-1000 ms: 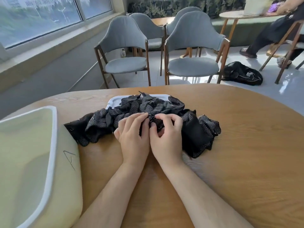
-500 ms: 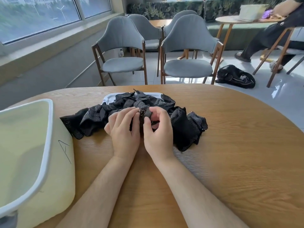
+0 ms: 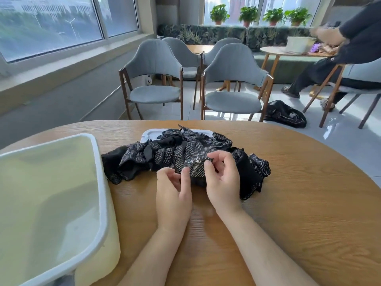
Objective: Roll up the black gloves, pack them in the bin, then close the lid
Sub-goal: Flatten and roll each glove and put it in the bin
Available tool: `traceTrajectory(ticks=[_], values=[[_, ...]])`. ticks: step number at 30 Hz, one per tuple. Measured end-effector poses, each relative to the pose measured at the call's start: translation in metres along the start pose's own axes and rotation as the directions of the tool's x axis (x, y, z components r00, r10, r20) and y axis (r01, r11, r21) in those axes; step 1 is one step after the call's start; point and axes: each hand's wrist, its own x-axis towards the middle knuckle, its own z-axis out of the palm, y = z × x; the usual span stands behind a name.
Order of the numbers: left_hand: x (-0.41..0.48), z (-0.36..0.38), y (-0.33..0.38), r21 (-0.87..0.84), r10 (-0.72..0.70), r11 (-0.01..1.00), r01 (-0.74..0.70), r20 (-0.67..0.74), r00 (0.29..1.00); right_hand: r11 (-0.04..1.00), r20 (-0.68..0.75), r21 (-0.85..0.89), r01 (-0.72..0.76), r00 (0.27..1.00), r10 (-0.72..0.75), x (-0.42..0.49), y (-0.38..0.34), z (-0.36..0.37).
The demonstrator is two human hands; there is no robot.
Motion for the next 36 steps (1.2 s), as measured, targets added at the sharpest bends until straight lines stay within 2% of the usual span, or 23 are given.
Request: traceTrajectory(ticks=[6,12,15,18,21,25,28,31,33,36], values=[[0.007,-0.005,-0.010,-0.022,-0.087,0.996,0.087,-0.014,0.996,0.998,0.096,0.057,-0.013,0.995,0.008,-0.003,-0.008,0.002],[0.004,-0.004,-0.013,-0.023,-0.066,0.997,0.069,0.125,0.990,0.984,0.081,0.170,-0.050,0.996,0.036,0.001,-0.014,-0.003],[0.000,-0.002,-0.005,-0.121,-0.055,0.990,0.076,0.169,0.984,0.979,0.088,0.190,-0.072,0.995,0.056,0.003,-0.014,-0.006],[-0.001,-0.004,0.004,-0.298,-0.016,0.953,0.058,0.141,0.990,0.984,0.131,0.162,-0.076,0.990,0.055,0.000,-0.013,-0.005],[0.002,-0.008,0.003,-0.323,0.014,0.946,0.009,0.067,0.998,0.996,0.183,0.078,-0.050,0.983,0.035,-0.006,-0.010,-0.002],[0.000,-0.013,0.011,-0.362,0.060,0.928,-0.084,-0.077,0.995,0.983,0.273,-0.125,0.131,0.958,-0.093,-0.020,-0.008,-0.003],[0.004,-0.017,0.019,-0.387,0.107,0.911,-0.141,-0.107,0.988,0.934,0.225,-0.286,0.213,0.963,-0.150,-0.028,-0.009,-0.013],[0.007,-0.027,0.025,-0.292,0.234,0.930,-0.222,0.007,0.972,0.875,0.170,-0.388,0.291,0.955,-0.242,-0.021,-0.022,-0.029],[0.004,-0.032,0.034,-0.195,0.392,0.910,-0.366,0.115,0.913,0.879,0.266,-0.346,0.329,0.932,-0.244,-0.012,-0.042,-0.041],[-0.005,-0.040,0.051,-0.150,0.524,0.852,-0.502,0.250,0.815,0.907,0.436,-0.357,0.225,0.898,-0.050,0.002,-0.079,-0.053]])
